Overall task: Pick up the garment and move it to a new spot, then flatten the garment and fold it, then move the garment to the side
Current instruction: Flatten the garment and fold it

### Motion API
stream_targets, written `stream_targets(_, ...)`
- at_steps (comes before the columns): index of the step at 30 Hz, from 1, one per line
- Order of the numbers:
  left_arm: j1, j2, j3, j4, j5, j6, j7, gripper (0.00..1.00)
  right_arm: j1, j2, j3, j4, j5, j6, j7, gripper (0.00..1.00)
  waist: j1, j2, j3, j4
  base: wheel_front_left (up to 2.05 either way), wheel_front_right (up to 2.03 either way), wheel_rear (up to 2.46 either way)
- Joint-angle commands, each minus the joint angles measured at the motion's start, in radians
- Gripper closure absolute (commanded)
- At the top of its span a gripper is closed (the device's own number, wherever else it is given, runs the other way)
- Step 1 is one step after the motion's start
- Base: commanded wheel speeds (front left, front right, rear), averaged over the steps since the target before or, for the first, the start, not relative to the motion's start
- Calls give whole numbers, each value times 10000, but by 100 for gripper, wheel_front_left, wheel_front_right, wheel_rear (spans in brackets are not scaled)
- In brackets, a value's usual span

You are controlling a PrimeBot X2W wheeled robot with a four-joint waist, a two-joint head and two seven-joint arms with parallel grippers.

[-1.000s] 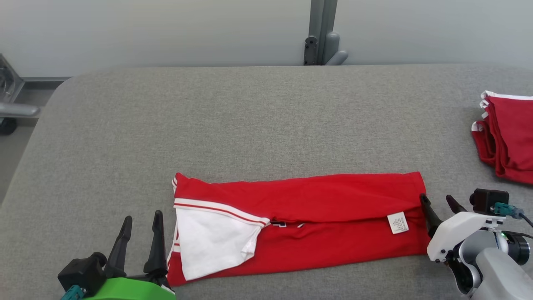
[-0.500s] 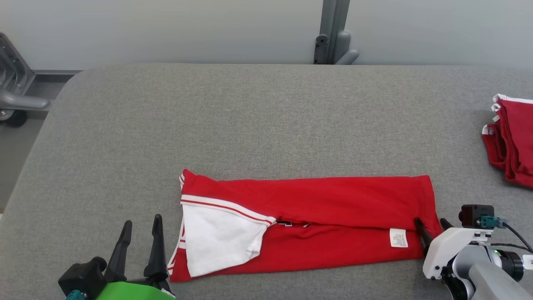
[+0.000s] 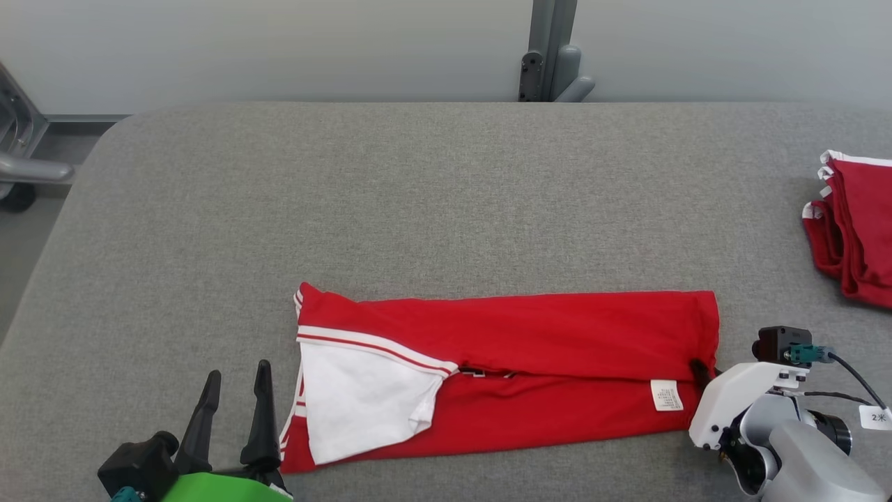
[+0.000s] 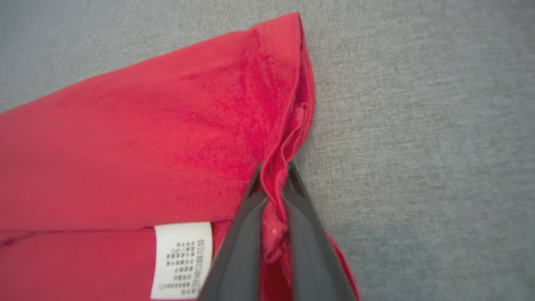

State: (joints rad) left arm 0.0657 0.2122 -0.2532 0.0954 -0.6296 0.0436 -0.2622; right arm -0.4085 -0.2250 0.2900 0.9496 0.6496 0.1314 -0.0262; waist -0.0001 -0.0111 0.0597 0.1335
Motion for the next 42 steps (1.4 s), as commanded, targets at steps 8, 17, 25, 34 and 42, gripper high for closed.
stream_targets(8, 85, -63, 170, -41, 109, -41, -30, 0, -204, -414, 151, -603, 686, -17, 112, 100, 1, 111, -44, -238, 0, 0, 0)
stream_targets(17, 52, -121, 238, -165, 235, -59, -30, 0, -316, -1693, 17, -1495, 997, -19, 507, 100, 1, 111, -26, -831, 0, 0, 0)
stream_targets(25, -8, -155, 268, -156, 283, -83, -30, 0, -73, -2208, -459, -2152, 1222, -19, 871, 100, 1, 111, -2, -1216, 0, 0, 0)
stream_targets(34, -26, -144, 285, -87, 307, -115, -30, 0, 880, -1733, -345, -5028, 2361, -13, 1790, 100, 1, 111, -126, -1432, 0, 0, 0)
stream_targets(42, -121, -104, 213, -99, 315, -143, -17, 0, 1815, -1001, 118, -7912, 3057, -10, 2871, 100, 1, 111, -218, -1234, 0, 0, 0)
